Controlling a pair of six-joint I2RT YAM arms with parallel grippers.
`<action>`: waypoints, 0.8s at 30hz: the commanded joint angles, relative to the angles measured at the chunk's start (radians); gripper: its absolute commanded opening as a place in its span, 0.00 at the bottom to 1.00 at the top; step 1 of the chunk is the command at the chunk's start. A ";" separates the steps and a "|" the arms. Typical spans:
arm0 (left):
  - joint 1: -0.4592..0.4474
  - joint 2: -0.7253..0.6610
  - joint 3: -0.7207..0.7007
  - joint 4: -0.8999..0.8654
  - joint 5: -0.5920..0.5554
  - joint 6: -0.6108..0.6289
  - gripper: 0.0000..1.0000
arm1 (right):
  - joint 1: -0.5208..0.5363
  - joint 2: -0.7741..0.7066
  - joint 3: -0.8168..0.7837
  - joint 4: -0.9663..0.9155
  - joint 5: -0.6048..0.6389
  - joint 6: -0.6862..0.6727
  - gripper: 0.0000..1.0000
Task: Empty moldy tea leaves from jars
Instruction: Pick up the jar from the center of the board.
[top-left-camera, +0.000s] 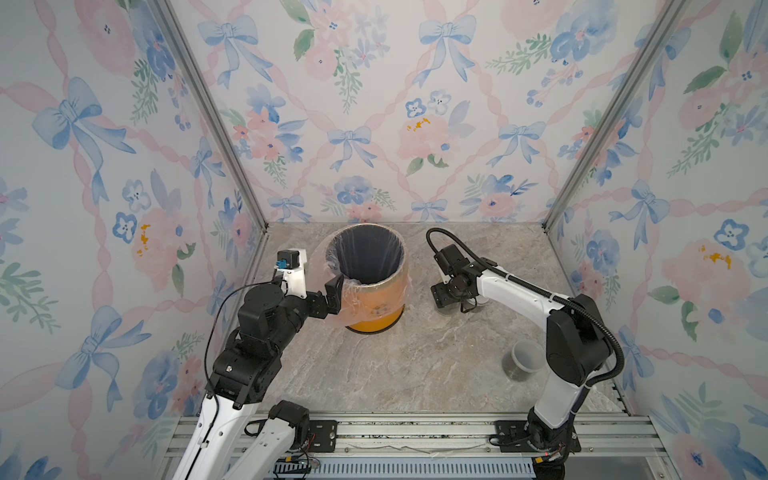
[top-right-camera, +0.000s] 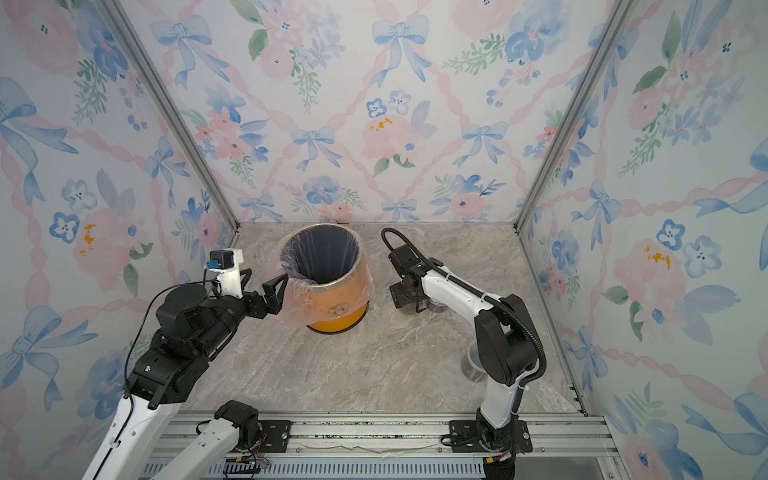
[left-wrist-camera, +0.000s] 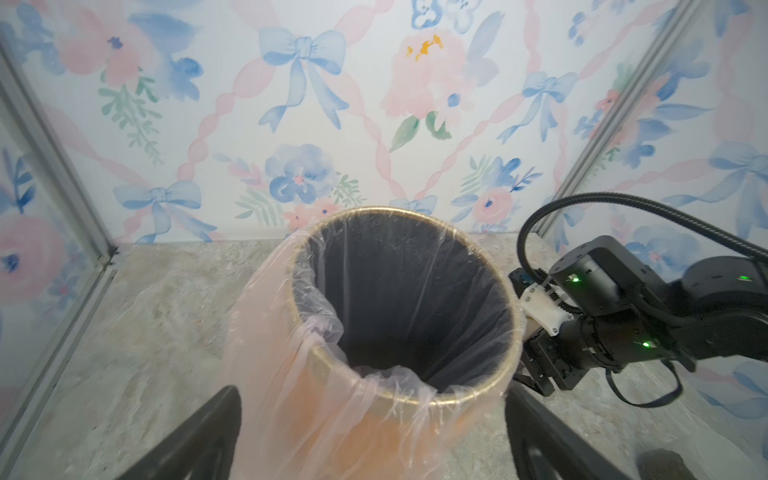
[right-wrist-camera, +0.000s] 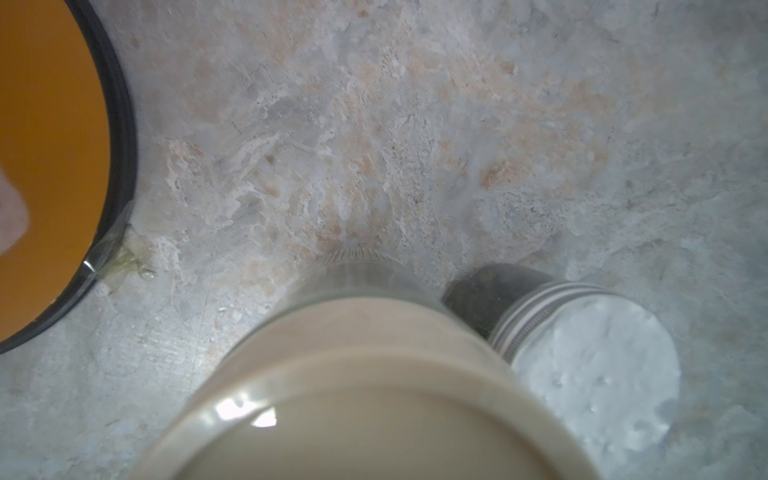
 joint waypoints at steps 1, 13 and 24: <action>-0.015 -0.062 -0.066 0.267 0.227 0.062 0.98 | -0.006 -0.130 0.007 -0.068 -0.029 0.015 0.53; -0.336 0.209 -0.042 0.691 0.319 0.283 0.98 | -0.026 -0.496 0.120 -0.346 -0.204 0.036 0.47; -0.449 0.558 -0.151 1.244 0.331 0.403 0.98 | -0.088 -0.637 0.281 -0.525 -0.358 0.067 0.46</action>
